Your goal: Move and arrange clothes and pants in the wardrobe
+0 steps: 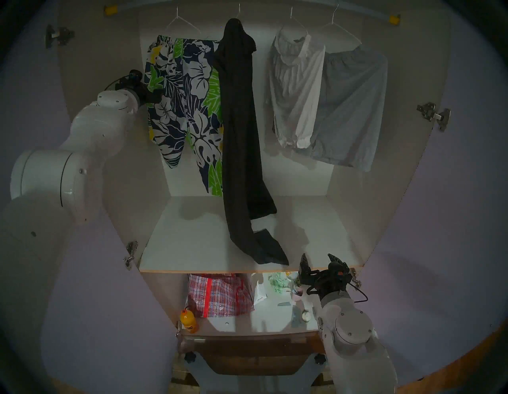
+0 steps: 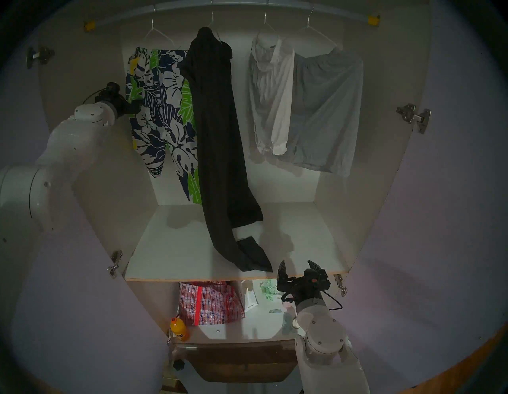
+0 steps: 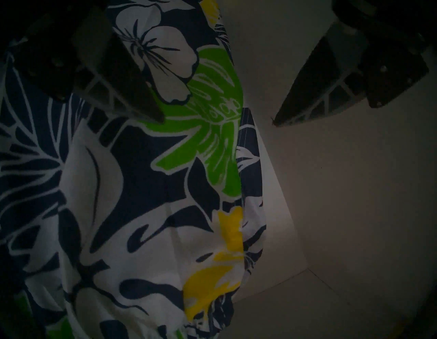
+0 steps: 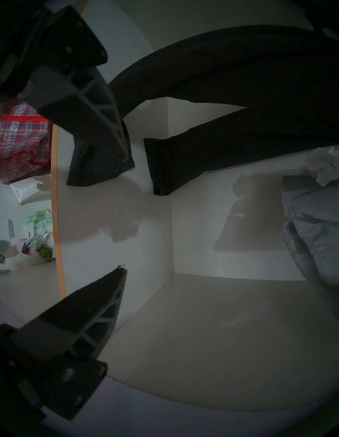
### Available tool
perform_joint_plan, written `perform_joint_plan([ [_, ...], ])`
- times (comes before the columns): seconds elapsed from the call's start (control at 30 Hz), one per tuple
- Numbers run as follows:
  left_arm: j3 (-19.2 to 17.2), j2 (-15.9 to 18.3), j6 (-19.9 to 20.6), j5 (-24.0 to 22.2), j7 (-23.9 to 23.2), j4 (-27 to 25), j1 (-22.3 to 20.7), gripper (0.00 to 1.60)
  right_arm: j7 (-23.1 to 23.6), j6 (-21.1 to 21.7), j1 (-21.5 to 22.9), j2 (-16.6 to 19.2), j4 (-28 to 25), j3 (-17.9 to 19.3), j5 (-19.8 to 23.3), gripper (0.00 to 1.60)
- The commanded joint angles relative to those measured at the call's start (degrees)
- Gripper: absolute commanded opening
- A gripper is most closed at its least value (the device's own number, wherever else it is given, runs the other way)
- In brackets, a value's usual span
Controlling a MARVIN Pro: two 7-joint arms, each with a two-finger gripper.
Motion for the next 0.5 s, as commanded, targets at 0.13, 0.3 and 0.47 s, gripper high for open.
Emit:
perform_joint_plan([
  [0.13, -1.21, -1.08, -1.38, -1.12, -2.59, 0.61, -4.59, 1.60, 0.05, -0.36, 0.59, 0.01, -1.30, -0.05, 0.01, 1.60],
  [0.3, -1.75, -0.97, -1.04, -1.55, -3.30, 1.24, -4.70, 1.60, 0.03, -0.36, 0.60, 0.01, -1.27, -0.05, 0.01, 1.60],
  [0.47, -2.84, -1.58, -0.45, -2.59, -4.73, 1.89, -4.95, 1.60, 0.02, -0.36, 0.63, 0.01, -1.20, -0.05, 0.01, 1.60],
])
